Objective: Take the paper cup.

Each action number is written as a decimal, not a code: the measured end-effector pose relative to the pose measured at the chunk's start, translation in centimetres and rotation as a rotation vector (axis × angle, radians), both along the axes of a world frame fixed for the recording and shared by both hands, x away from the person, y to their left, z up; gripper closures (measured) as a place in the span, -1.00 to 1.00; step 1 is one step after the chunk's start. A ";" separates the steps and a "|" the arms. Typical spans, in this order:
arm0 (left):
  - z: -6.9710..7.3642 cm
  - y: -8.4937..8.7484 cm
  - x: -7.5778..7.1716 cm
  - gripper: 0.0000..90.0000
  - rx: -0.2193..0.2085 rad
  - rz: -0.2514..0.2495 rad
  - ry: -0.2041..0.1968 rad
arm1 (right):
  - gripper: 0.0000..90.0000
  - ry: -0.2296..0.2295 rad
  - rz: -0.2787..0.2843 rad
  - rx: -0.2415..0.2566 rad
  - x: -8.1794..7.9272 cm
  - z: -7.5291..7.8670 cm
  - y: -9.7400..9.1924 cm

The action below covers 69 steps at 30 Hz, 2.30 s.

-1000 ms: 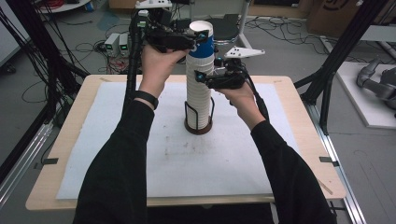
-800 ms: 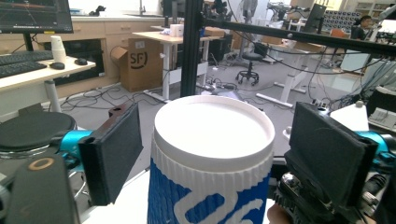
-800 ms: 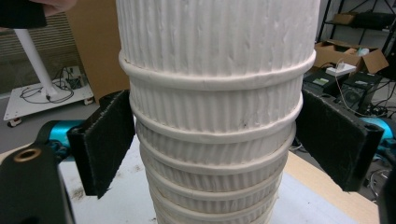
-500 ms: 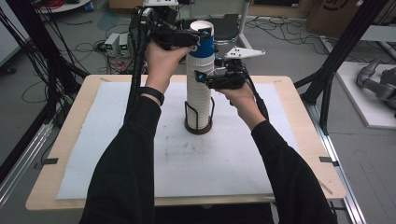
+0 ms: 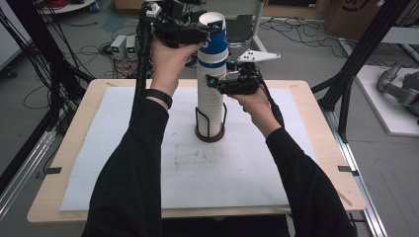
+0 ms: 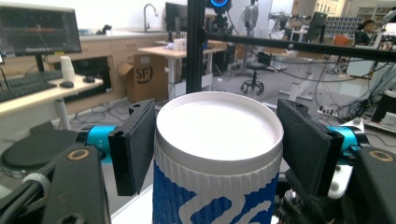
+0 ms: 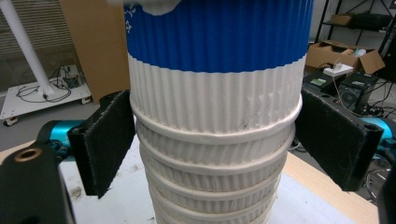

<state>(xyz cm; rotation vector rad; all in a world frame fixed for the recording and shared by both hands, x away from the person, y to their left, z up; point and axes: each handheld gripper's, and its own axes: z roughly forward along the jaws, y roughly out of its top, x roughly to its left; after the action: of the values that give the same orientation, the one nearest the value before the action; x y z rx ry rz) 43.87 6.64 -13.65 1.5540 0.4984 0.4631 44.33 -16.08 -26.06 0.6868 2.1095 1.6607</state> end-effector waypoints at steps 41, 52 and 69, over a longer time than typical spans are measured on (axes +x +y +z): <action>4.3 3.9 -7.6 -0.31 -0.006 -0.035 -0.170 | -0.69 -0.002 -0.007 0.004 0.0 0.0 0.0; 0.0 3.2 -10.8 -0.31 0.019 -0.119 -0.121 | -0.69 0.000 -0.011 -0.001 -0.2 0.0 0.0; -8.9 3.1 -12.5 -0.31 0.055 -0.165 -0.035 | -0.69 -0.001 -0.014 -0.004 -0.2 0.0 0.0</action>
<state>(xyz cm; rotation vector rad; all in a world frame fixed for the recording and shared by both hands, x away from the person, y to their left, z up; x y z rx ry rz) 31.34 9.73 -22.54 1.6228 0.3298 0.3794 44.09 -16.06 -26.03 0.6973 2.1024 1.6489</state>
